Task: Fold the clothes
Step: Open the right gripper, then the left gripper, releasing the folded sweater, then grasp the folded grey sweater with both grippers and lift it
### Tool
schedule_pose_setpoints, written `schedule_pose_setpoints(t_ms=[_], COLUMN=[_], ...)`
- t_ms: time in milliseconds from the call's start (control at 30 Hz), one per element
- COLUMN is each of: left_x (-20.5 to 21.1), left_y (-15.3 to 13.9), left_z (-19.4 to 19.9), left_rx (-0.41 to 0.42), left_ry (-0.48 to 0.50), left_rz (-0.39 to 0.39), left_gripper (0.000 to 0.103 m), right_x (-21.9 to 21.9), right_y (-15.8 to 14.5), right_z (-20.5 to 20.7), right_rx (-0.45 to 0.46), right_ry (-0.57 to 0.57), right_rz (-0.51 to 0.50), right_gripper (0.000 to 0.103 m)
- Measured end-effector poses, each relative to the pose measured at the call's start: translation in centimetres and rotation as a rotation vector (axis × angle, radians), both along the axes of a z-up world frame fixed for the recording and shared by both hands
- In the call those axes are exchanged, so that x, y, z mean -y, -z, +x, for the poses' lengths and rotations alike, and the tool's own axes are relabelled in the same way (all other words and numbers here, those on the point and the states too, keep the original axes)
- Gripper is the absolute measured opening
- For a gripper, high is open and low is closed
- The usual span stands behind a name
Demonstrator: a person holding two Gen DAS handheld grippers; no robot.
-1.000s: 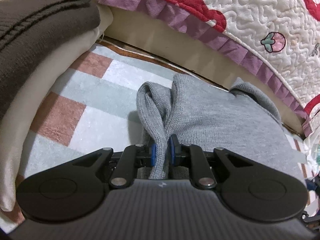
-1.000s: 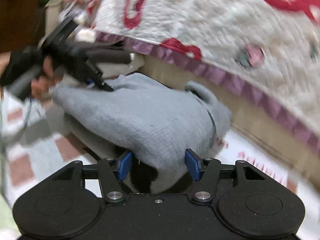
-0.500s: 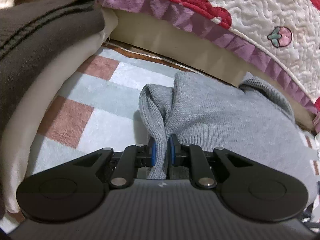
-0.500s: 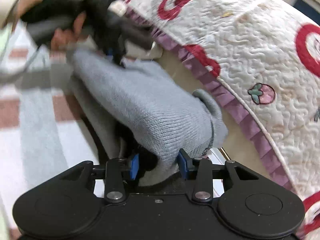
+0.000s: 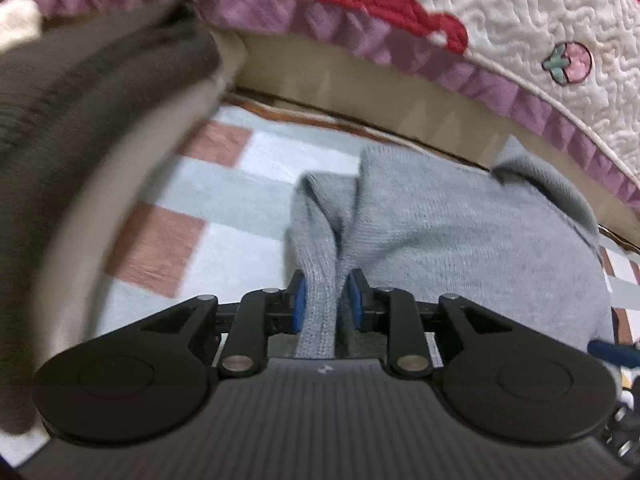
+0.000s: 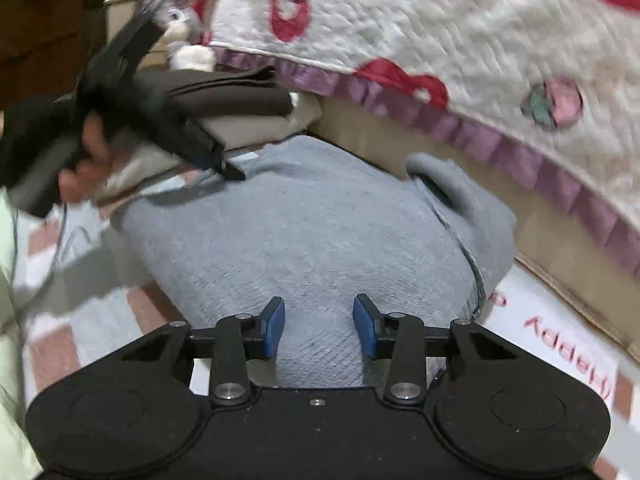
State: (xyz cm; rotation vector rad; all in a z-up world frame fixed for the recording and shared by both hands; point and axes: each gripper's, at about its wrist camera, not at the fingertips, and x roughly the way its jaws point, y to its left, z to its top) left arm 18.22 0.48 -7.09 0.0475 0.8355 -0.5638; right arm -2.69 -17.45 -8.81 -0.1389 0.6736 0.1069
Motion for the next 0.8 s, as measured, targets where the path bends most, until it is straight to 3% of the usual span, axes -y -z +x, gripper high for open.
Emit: schedule_pose_setpoints(t_ms=[67, 100, 167, 200, 267, 300, 333, 400, 500, 567, 733, 800], left_x=[-0.3, -0.3, 0.4, 1.4, 3.5, 4.5, 5.1, 5.0, 4.6, 4.5, 4.7, 4.5], left_y=[-2.5, -3.5, -4.1, -3.2, -1.6, -0.4, 0.7, 0.7, 0.4, 1.0, 0.8, 0.9], left_z=[-1.9, -2.7, -3.8, -4.3, -5.3, -5.8, -6.5, -6.8, -6.6, -6.3, -6.0, -5.7], left_rx=[0.12, 0.143, 0.105, 0.058, -0.036, -0.062, -0.046, -0.032, -0.034, -0.025, -0.028, -0.04], left_ry=[0.043, 0.077, 0.16, 0.203, 0.29, 0.315, 0.324, 0.321, 0.303, 0.3, 0.313, 0.313], left_rz=[-0.007, -0.045, -0.123, -0.111, -0.088, -0.035, 0.014, 0.03, 0.043, 0.05, 0.039, 0.023], left_gripper=[0.019, 0.021, 0.023, 0.023, 0.023, 0.022, 0.022, 0.022, 0.022, 0.022, 0.022, 0.022], right_x=[-0.2, -0.1, 0.2, 0.4, 2.4, 3.8, 5.6, 9.1, 15.4, 18.3, 21.1, 22.7], right_y=[-0.1, -0.1, -0.2, -0.5, -1.8, -2.7, -3.7, -5.4, -5.4, -4.5, -3.2, -2.0], right_z=[-0.1, -0.1, -0.1, -0.2, -0.2, -0.5, -0.7, -0.6, 2.7, 5.2, 6.9, 7.7], right_rx=[-0.001, -0.004, -0.008, -0.01, -0.015, 0.007, 0.056, 0.136, 0.056, -0.072, -0.232, -0.248], right_ry=[-0.006, -0.012, -0.025, -0.038, -0.096, -0.109, -0.102, -0.073, -0.044, -0.048, -0.089, -0.069], right_rz=[0.038, 0.054, 0.084, 0.102, 0.259, 0.347, 0.397, 0.45, 0.452, 0.409, 0.278, 0.381], right_gripper=[0.047, 0.048, 0.049, 0.049, 0.047, 0.045, 0.045, 0.047, 0.048, 0.049, 0.049, 0.05])
